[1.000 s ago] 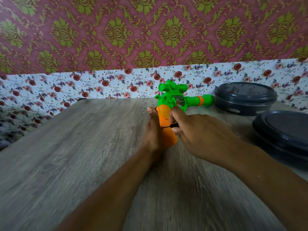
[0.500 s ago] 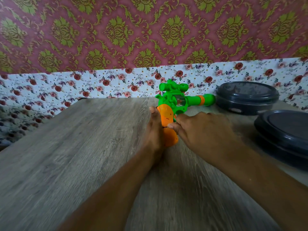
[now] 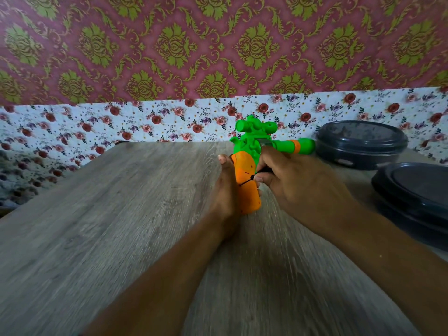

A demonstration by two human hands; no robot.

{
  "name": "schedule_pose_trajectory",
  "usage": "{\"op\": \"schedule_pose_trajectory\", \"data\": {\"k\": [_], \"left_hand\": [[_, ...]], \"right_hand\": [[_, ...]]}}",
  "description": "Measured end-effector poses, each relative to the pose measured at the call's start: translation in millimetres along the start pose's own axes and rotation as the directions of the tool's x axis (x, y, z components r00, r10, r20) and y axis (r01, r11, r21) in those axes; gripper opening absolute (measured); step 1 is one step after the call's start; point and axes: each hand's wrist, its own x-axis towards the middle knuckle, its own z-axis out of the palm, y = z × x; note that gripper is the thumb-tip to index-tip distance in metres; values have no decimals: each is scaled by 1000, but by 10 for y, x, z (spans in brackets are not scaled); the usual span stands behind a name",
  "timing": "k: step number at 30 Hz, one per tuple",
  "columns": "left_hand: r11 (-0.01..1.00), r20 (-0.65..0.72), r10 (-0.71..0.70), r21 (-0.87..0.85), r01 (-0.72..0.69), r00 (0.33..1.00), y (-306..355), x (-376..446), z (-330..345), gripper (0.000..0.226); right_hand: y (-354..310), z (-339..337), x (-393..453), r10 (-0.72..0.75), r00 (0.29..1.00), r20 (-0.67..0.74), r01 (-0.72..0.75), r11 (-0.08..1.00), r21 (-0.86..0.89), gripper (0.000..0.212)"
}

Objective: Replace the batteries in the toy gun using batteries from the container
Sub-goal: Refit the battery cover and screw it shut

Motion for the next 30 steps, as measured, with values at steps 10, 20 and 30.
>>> {"op": "schedule_pose_trajectory", "data": {"k": [10, 20, 30], "left_hand": [[990, 24, 26, 140, -29, 999, 18, -50, -13, 61], [999, 19, -26, 26, 25, 999, 27, -2, -20, 76], [998, 9, -43, -34, 43, 999, 36, 2, -12, 66]], "right_hand": [[-101, 77, -39, -24, 987, -162, -5, 984, -176, 41], [6, -25, 16, 210, 977, -38, -204, 972, 112, 27], [3, -13, -3, 170, 985, -26, -167, 980, 111, 26]]}}
